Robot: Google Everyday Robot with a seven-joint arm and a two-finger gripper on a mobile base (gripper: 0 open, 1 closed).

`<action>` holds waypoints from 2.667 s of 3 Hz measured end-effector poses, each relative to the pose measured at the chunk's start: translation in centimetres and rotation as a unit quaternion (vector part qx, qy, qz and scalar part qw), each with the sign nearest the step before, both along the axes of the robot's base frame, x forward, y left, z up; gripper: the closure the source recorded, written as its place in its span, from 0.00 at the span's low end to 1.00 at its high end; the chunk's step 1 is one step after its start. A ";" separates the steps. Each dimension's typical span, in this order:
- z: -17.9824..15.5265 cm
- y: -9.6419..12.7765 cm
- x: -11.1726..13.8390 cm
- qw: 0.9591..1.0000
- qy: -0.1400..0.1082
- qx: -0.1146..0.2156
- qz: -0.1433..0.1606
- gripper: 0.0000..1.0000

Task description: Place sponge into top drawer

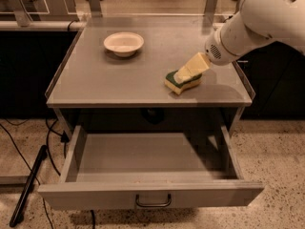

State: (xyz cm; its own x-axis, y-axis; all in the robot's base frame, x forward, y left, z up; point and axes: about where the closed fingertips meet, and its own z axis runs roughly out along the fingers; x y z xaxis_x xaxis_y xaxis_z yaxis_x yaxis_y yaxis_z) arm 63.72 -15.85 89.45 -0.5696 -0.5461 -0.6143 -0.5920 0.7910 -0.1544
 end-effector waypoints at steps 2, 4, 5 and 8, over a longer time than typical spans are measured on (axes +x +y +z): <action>-1.8 1.0 2.1 1.000 0.016 0.000 0.009 0.00; -4.1 1.2 3.0 0.999 0.040 -0.002 0.005 0.00; -5.3 1.2 2.9 0.998 0.055 -0.002 0.000 0.00; -7.6 3.4 2.7 0.996 0.084 0.004 0.006 0.00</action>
Offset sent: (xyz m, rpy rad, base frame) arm 0.0326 0.0140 -0.0269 0.0002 0.0486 0.0263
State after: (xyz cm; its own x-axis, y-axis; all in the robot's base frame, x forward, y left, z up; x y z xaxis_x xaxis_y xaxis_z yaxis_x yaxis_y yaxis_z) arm 66.46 -12.45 81.80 -0.6572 -0.5500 -0.5153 -0.6191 0.7839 -0.0470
